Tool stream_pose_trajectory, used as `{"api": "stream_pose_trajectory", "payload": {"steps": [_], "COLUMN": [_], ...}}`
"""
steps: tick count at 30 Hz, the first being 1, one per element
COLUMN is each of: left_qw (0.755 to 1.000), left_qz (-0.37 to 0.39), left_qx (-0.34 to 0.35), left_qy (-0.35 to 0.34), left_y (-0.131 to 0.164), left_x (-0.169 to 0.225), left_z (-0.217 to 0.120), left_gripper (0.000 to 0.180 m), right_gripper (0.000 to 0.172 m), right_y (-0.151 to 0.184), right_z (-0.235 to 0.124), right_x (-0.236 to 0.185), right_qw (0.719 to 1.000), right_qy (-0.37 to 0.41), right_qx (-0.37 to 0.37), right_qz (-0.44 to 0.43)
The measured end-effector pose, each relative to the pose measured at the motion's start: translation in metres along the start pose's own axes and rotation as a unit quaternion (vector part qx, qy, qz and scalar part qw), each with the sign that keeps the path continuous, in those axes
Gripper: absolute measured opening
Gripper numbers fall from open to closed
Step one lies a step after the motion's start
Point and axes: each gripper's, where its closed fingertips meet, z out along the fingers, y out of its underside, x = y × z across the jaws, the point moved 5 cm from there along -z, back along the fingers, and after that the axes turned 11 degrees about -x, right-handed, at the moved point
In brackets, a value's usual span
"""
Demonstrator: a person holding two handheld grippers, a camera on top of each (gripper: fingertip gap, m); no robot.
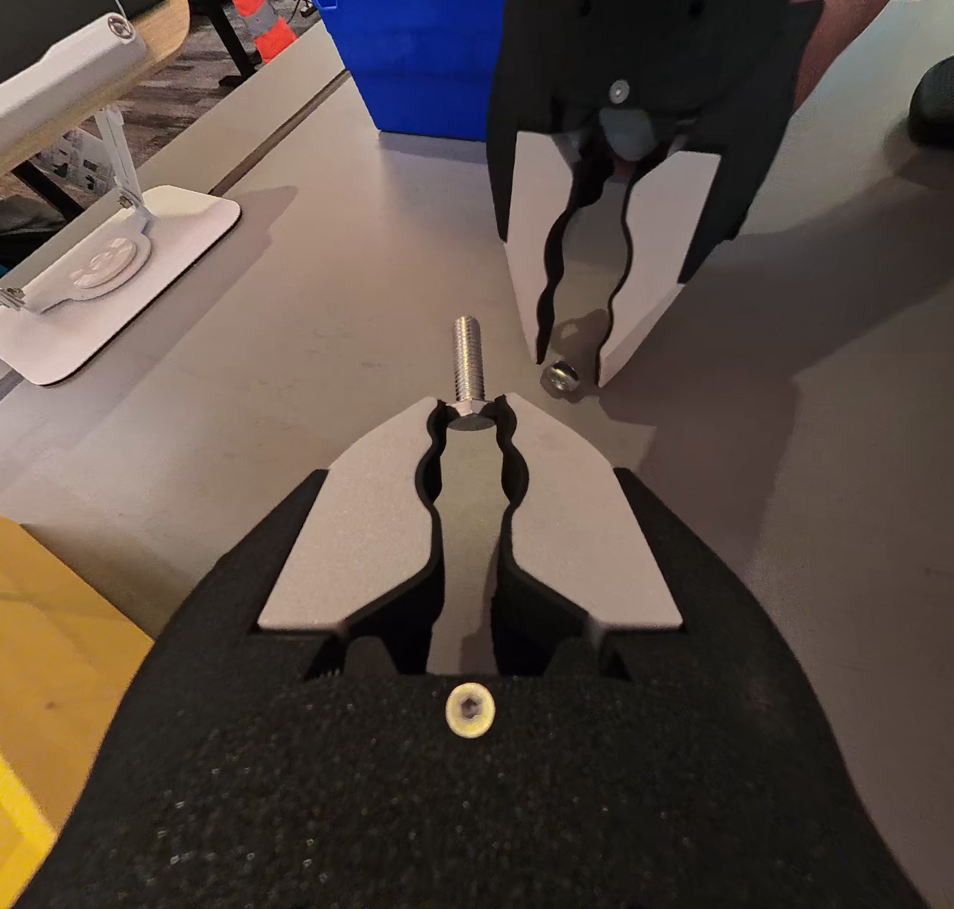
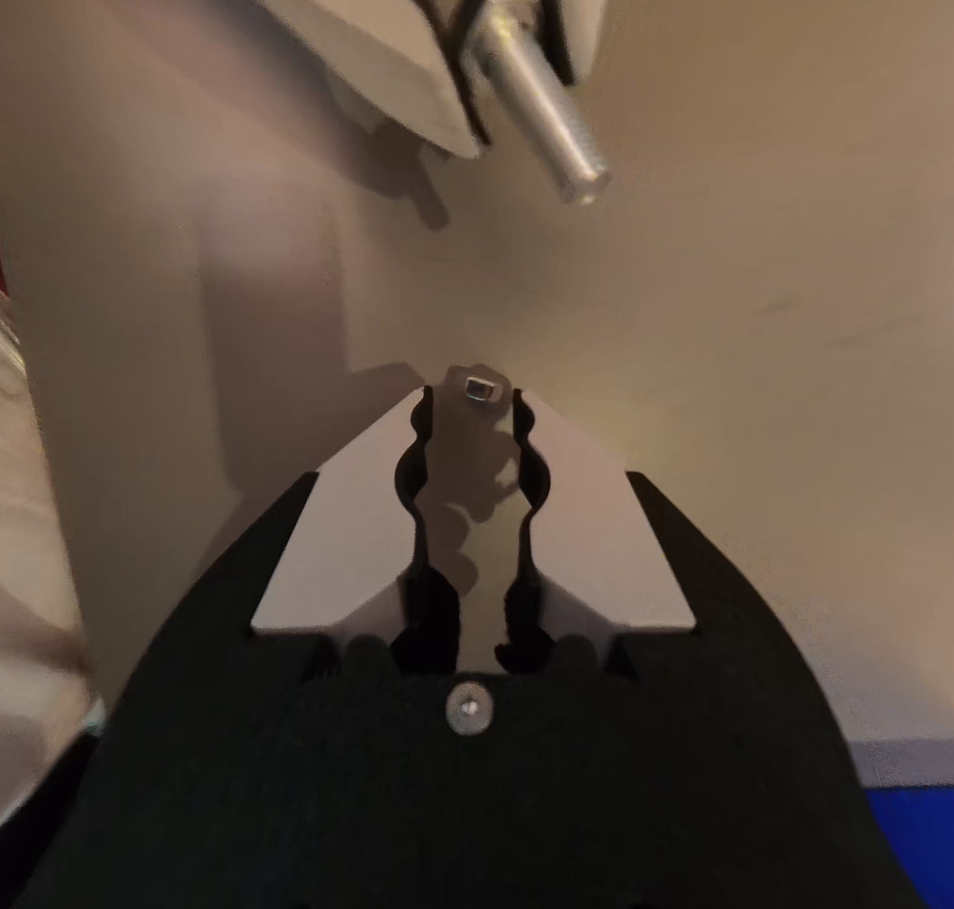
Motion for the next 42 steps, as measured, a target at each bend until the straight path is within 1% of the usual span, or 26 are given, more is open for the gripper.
{"api": "stream_pose_trajectory", "payload": {"steps": [4,6,8,14,17,19,21,23,25,26,28,29,30,31,32,34,35,37,39,41,42], "left_qw": [1.000,1.000,1.000,1.000,1.000,1.000,1.000,1.000,0.999,0.999,0.997,0.996,0.995,0.995,0.995,0.993,0.992,0.988,0.985,0.983,0.981], "left_qz": [-0.002,-0.001,0.000,0.005,0.004,0.004,0.003,-0.004,-0.025,-0.036,-0.059,-0.068,-0.075,-0.079,-0.083,-0.091,-0.097,-0.111,-0.122,-0.127,-0.131], "left_qx": [-0.004,-0.006,-0.009,-0.009,-0.008,-0.008,-0.009,-0.004,0.014,0.023,0.036,0.038,0.039,0.039,0.039,0.038,0.039,0.041,0.040,0.038,0.040], "left_qy": [0.001,0.001,0.002,0.002,0.003,0.003,0.003,0.008,0.021,0.026,0.037,0.042,0.044,0.047,0.051,0.065,0.075,0.096,0.116,0.130,0.136], "left_y": [0.001,0.002,0.002,0.001,0.001,0.001,0.001,0.001,-0.002,-0.004,-0.005,-0.005,-0.005,-0.006,-0.006,-0.007,-0.008,-0.009,-0.009,-0.009,-0.009], "left_x": [0.000,0.000,0.000,0.002,0.002,0.002,0.002,0.002,0.001,-0.001,-0.004,-0.005,-0.006,-0.006,-0.005,-0.003,-0.001,0.001,0.004,0.005,0.005], "left_z": [0.001,0.001,0.001,0.001,0.001,0.001,0.001,0.001,-0.002,-0.004,-0.006,-0.007,-0.007,-0.007,-0.006,-0.004,-0.003,-0.002,0.000,0.001,0.000], "left_gripper": [0.018,0.018,0.018,0.018,0.018,0.018,0.018,0.018,0.018,0.018,0.018,0.018,0.018,0.018,0.018,0.018,0.018,0.018,0.018,0.018,0.018], "right_gripper": [0.029,0.030,0.029,0.029,0.026,0.020,0.019,0.019,0.019,0.019,0.019,0.019,0.019,0.019,0.018,0.019,0.019,0.019,0.019,0.019,0.019], "right_y": [-0.003,-0.003,-0.004,-0.002,-0.002,-0.003,-0.003,-0.005,-0.012,-0.014,-0.017,-0.017,-0.016,-0.015,-0.015,-0.016,-0.017,-0.018,-0.020,-0.021,-0.021], "right_z": [0.002,0.003,0.002,0.006,0.008,0.009,0.009,0.007,-0.003,-0.011,-0.030,-0.039,-0.047,-0.054,-0.058,-0.062,-0.062,-0.059,-0.059,-0.058,-0.056], "right_x": [-0.001,0.001,0.003,0.004,0.004,0.004,0.005,0.007,0.009,0.011,0.018,0.019,0.021,0.023,0.022,0.016,0.014,0.007,0.001,-0.004,-0.005], "right_qw": [0.994,0.991,0.991,0.990,0.989,0.990,0.991,0.992,0.992,0.990,0.981,0.974,0.960,0.941,0.920,0.877,0.856,0.823,0.784,0.752,0.740], "right_qy": [-0.053,-0.043,-0.026,-0.011,-0.016,-0.016,-0.015,-0.015,-0.013,0.006,0.091,0.145,0.213,0.285,0.337,0.415,0.446,0.481,0.523,0.543,0.551], "right_qx": [0.004,-0.005,0.000,-0.015,-0.016,-0.014,-0.010,0.017,0.082,0.119,0.168,0.175,0.169,0.153,0.137,0.126,0.125,0.121,0.126,0.140,0.142], "right_qz": [0.100,0.123,0.134,0.143,0.145,0.140,0.133,0.126,0.099,0.078,0.026,-0.018,-0.062,-0.100,-0.143,-0.209,-0.229,-0.275,-0.310,-0.347,-0.360]}}
